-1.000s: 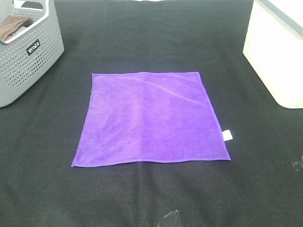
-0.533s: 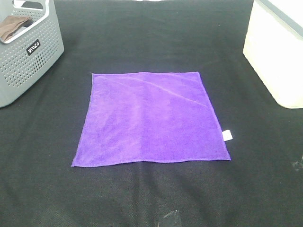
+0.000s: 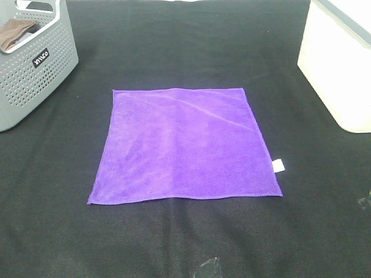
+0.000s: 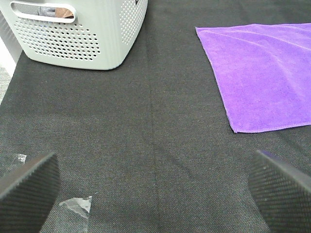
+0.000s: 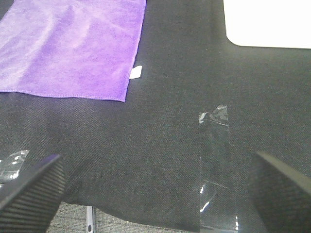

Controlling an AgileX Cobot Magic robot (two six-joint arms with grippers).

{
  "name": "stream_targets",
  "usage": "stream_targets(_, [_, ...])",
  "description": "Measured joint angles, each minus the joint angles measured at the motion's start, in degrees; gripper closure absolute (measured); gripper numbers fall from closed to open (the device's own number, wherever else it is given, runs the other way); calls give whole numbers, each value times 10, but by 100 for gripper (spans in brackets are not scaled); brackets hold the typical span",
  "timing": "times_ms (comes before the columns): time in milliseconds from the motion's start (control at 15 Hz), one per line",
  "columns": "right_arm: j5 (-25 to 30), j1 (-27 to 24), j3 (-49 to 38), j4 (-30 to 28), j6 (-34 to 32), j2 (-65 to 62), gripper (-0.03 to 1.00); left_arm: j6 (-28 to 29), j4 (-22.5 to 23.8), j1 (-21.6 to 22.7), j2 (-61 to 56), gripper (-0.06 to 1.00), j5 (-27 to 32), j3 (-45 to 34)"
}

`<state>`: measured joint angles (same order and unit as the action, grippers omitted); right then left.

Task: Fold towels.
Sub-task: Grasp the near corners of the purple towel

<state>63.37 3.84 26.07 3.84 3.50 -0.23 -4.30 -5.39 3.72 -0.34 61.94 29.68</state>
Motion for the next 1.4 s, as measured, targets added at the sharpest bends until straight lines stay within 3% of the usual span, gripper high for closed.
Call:
stream_targets(1200, [-1, 0, 2, 5, 0, 1, 1, 1, 0, 0, 2, -4, 2, 1])
stream_targets(1400, [21, 0, 67, 31, -18, 113, 1, 3, 5, 0, 117, -4, 52, 76])
